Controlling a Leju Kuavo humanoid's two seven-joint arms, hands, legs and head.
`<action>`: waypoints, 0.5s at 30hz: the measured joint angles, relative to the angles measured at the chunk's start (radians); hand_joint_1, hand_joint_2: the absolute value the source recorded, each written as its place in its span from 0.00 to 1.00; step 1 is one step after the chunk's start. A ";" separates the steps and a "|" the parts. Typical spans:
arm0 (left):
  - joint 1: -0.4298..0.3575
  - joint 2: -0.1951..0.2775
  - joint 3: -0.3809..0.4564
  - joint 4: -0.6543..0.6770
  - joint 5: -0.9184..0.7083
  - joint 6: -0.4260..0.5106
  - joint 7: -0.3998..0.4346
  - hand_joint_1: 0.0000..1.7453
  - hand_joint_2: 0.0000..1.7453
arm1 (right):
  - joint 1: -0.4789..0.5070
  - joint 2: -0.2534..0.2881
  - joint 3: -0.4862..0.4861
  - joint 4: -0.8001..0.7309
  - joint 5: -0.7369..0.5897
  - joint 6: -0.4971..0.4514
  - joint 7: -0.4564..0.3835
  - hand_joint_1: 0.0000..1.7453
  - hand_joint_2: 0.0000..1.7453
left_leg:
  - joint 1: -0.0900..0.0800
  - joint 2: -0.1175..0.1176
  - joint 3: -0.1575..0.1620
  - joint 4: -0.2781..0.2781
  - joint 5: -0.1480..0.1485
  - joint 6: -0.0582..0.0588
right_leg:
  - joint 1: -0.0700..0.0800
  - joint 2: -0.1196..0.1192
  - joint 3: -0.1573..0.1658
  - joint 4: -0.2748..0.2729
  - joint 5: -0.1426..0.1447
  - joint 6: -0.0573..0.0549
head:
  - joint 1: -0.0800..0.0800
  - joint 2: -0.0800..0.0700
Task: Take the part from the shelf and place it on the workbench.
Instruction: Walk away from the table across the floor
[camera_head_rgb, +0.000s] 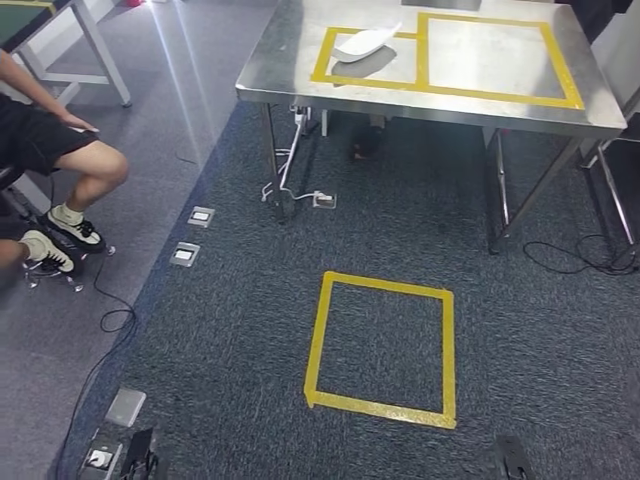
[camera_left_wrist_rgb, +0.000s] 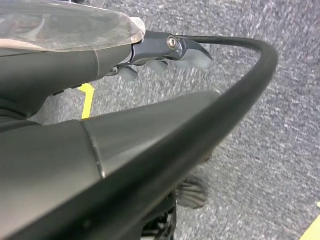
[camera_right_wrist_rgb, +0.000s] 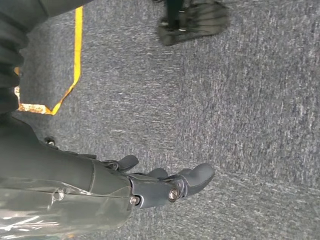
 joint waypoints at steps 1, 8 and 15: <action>0.000 0.000 0.000 0.000 -0.001 0.000 -0.001 0.00 0.00 | 0.000 0.000 0.000 0.001 -0.002 0.000 -0.002 0.00 0.00 | -0.001 0.000 -0.008 0.001 0.004 0.001 | 0.000 0.000 -0.021 0.073 -0.036 0.003 | 0.007 0.000; -0.002 -0.003 0.000 0.000 -0.008 0.001 0.005 0.00 0.00 | -0.007 0.000 -0.004 0.005 -0.031 -0.006 -0.044 0.00 0.00 | -0.005 0.001 -0.038 0.019 0.025 -0.018 | 0.001 0.002 0.174 -0.174 0.059 -0.002 | 0.034 0.000; -0.005 -0.002 0.000 0.001 -0.007 0.008 0.012 0.00 0.00 | -0.022 0.001 -0.005 0.005 -0.035 -0.036 -0.087 0.00 0.00 | -0.006 -0.002 -0.132 0.201 -0.077 -0.057 | -0.004 0.001 0.154 -0.201 0.072 -0.047 | 0.010 0.000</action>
